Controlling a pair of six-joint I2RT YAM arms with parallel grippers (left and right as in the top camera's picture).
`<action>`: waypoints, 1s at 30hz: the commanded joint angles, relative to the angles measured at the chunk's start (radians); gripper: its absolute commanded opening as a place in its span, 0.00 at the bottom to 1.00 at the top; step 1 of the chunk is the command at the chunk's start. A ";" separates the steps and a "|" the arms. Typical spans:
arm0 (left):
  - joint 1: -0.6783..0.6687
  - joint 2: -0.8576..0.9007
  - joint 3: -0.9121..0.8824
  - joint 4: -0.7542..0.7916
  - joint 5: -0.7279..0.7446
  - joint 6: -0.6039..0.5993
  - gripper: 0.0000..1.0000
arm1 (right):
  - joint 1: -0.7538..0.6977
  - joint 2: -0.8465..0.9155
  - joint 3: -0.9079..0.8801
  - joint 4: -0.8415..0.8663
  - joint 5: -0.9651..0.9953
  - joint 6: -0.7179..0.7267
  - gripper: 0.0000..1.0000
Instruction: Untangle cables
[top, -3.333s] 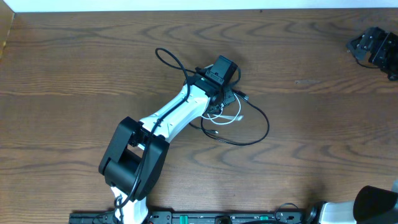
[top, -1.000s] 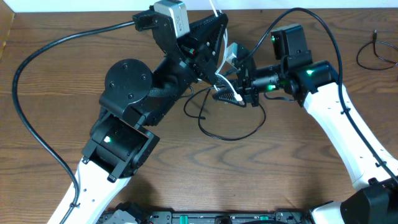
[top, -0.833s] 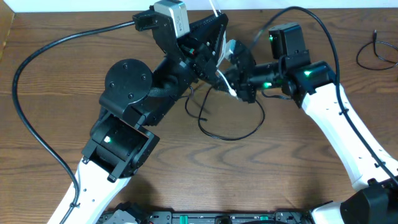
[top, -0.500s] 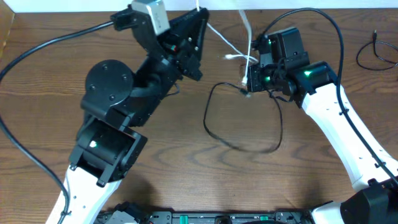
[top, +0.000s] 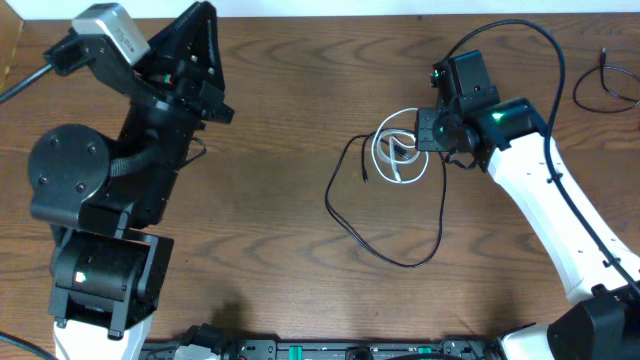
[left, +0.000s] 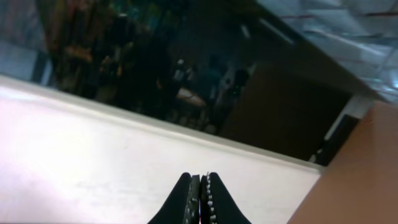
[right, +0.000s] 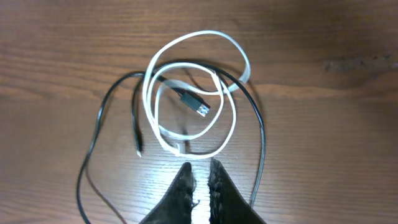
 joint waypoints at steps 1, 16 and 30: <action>0.007 0.003 0.011 -0.103 0.029 0.010 0.07 | -0.004 0.006 -0.009 0.010 -0.043 -0.068 0.01; -0.221 0.490 0.011 -0.333 0.258 0.013 0.50 | -0.288 0.006 -0.009 0.007 -0.216 -0.047 0.62; -0.450 1.020 0.011 -0.122 0.167 -0.153 0.60 | -0.323 0.006 -0.010 -0.029 -0.214 -0.109 0.69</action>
